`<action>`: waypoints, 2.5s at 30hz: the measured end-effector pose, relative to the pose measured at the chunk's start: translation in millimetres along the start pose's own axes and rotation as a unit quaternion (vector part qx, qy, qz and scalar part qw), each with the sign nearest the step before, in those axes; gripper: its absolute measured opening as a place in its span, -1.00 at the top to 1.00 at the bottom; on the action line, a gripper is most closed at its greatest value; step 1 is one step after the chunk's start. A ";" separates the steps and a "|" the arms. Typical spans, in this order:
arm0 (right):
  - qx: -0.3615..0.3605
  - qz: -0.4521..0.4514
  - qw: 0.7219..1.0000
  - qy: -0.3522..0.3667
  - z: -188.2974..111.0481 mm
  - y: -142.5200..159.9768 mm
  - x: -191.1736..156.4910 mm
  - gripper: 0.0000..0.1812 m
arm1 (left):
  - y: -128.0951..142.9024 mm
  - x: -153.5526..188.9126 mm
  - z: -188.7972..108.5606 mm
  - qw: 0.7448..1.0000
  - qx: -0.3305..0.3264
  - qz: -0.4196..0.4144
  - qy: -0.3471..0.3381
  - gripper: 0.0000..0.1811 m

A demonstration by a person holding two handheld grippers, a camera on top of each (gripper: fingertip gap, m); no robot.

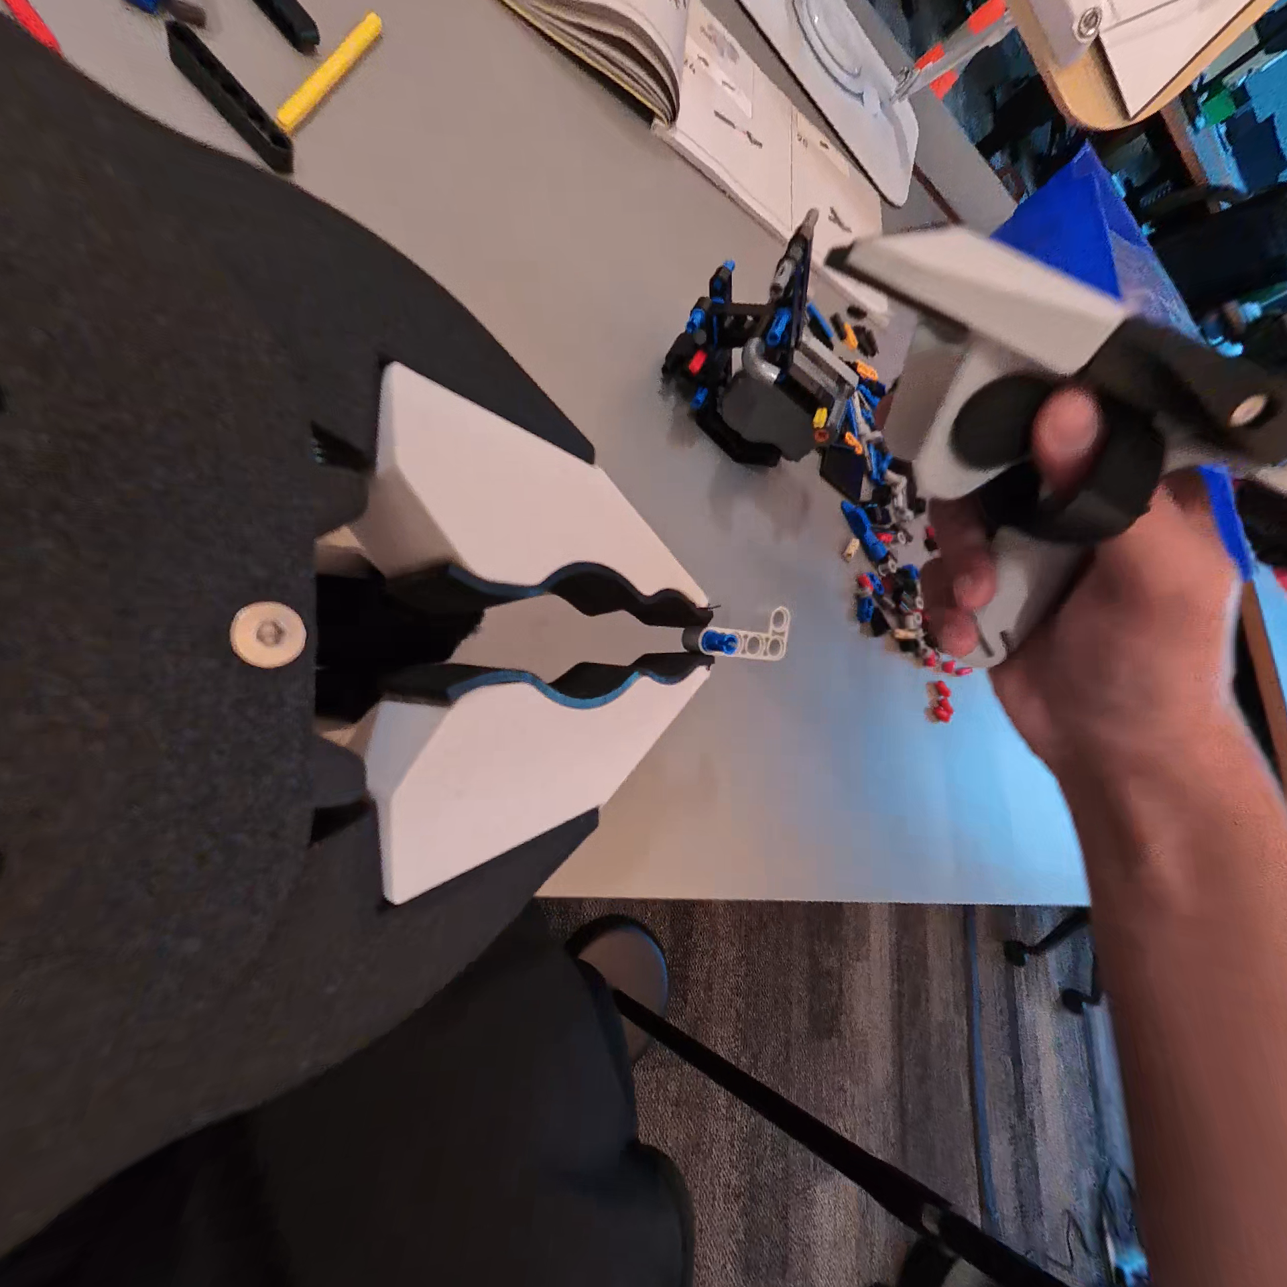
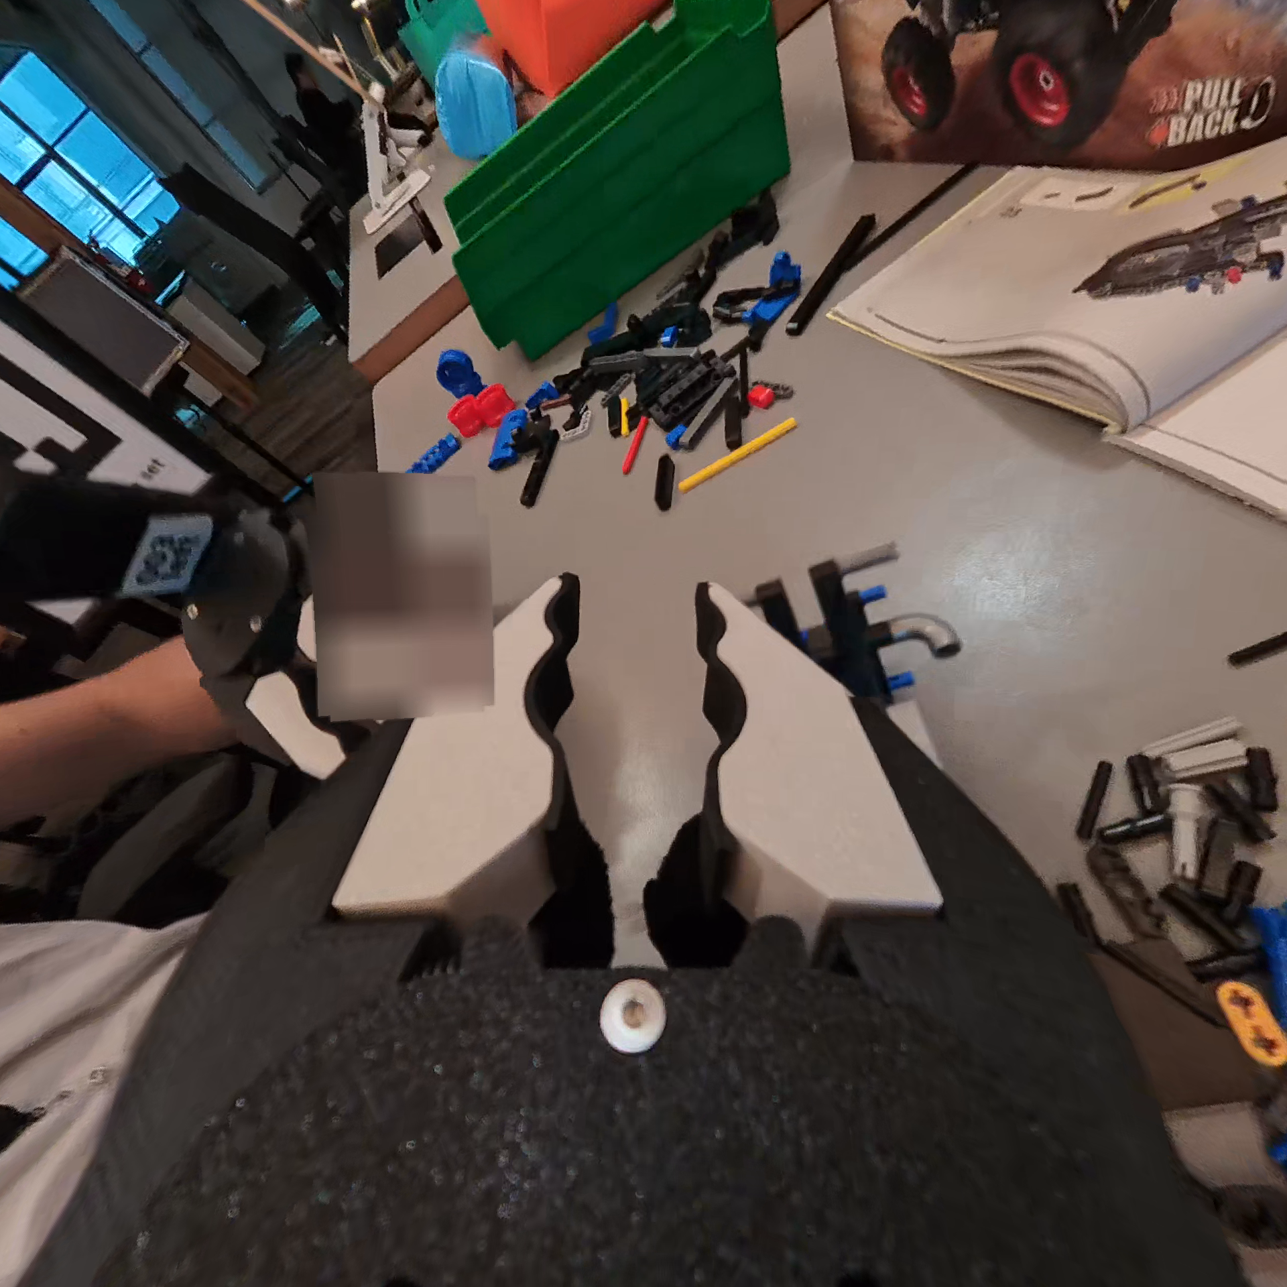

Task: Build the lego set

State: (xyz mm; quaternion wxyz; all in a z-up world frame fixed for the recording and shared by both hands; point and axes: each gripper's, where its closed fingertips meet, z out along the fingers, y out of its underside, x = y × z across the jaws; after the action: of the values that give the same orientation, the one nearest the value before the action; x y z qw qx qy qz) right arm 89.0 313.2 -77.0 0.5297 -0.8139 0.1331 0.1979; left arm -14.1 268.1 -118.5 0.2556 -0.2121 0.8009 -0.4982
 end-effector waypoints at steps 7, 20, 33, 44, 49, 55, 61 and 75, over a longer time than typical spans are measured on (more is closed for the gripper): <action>0.015 -0.061 0.998 0.011 -7.4 -72.5 -34.0 0.64 | -2.7 -30.2 -13.9 0.999 0.010 -0.013 -0.028 0.94; 0.037 -0.149 0.988 0.013 9.7 -176.1 -76.3 0.65 | -25.9 -70.1 -30.6 0.998 0.039 -0.024 -0.033 0.94; -0.005 -0.297 0.955 0.008 -29.1 16.5 -73.0 0.59 | -18.0 -29.2 1.5 0.928 -0.101 -0.282 0.223 0.94; -0.020 -0.385 0.916 0.113 -45.4 72.9 -20.5 0.75 | -29.2 -20.9 34.5 0.827 -0.128 -0.406 0.366 0.95; -0.008 -0.434 0.893 0.121 -45.5 69.7 -13.5 0.91 | -27.7 -25.9 46.0 0.810 -0.132 -0.432 0.373 0.94; -0.038 -0.282 0.954 0.092 -42.7 71.2 14.1 0.92 | -16.0 -52.7 50.7 0.939 -0.119 -0.230 0.227 0.71; -0.092 -0.191 0.973 0.093 -34.7 63.9 35.2 0.92 | -36.9 -109.1 49.7 0.977 -0.125 0.169 0.038 0.13; -0.063 -0.203 0.969 0.127 -27.3 60.9 39.7 0.92 | 4.1 -111.0 96.3 0.907 -0.338 0.165 0.188 0.02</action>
State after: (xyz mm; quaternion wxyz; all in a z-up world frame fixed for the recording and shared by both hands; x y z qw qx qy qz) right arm 103.2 263.4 -134.9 0.4857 -0.8739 0.0181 -0.0107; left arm 131.9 269.4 -136.1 0.0914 -0.0530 0.9781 -0.1794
